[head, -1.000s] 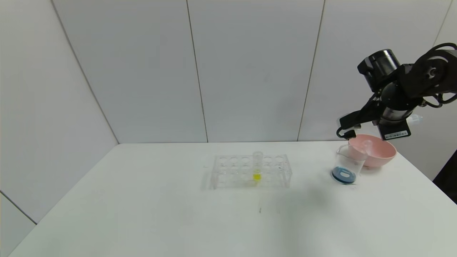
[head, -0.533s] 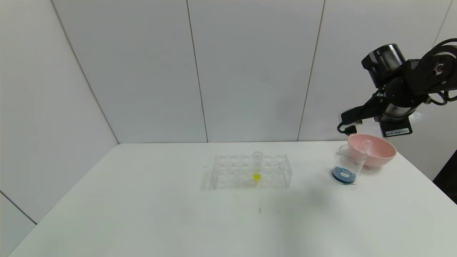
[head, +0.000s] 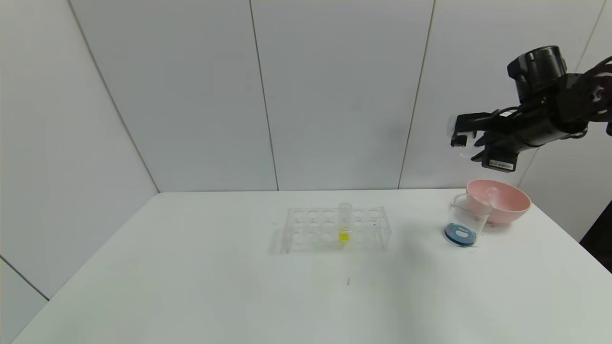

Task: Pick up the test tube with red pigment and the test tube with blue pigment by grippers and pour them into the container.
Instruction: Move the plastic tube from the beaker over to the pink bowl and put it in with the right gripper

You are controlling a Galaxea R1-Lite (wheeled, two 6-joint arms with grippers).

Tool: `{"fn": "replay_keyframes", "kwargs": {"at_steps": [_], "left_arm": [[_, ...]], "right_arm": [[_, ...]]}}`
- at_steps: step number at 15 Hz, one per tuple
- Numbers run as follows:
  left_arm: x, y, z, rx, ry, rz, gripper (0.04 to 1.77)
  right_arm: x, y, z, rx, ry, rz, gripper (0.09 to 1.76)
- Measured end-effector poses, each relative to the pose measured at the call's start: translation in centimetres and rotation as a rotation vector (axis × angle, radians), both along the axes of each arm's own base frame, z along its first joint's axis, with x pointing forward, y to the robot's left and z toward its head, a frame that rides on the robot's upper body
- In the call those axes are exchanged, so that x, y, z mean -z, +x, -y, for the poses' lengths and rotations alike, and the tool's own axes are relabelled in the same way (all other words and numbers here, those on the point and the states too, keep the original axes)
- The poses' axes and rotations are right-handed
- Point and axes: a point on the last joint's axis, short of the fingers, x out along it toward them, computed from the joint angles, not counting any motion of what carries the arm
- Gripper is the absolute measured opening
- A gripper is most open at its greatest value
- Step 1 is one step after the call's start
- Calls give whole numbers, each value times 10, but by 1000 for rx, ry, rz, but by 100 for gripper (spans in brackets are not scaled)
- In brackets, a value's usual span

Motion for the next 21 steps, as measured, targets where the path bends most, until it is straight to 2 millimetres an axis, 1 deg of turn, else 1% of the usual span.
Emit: {"fn": "replay_keyframes", "kwargs": {"at_steps": [3,6,8,10,12,15,18,21], "left_arm": [[0,0,0,0,0,0,176],[0,0,0,0,0,0,176],[0,0,0,0,0,0,176],[0,0,0,0,0,0,176],[0,0,0,0,0,0,176],[0,0,0,0,0,0,176],[0,0,0,0,0,0,176],[0,0,0,0,0,0,176]], "right_arm": [[-3,1,-4,85,391,7,46],[-22,4,-9,170,714,116,46],[-35,-2,-9,231,900,166,46],[-38,-15,-6,284,985,163,46],[-38,-33,-1,331,1038,157,46],[-35,-58,12,361,1132,222,46],[-20,-82,35,388,1176,320,46],[-3,-102,75,475,1180,385,46]]}}
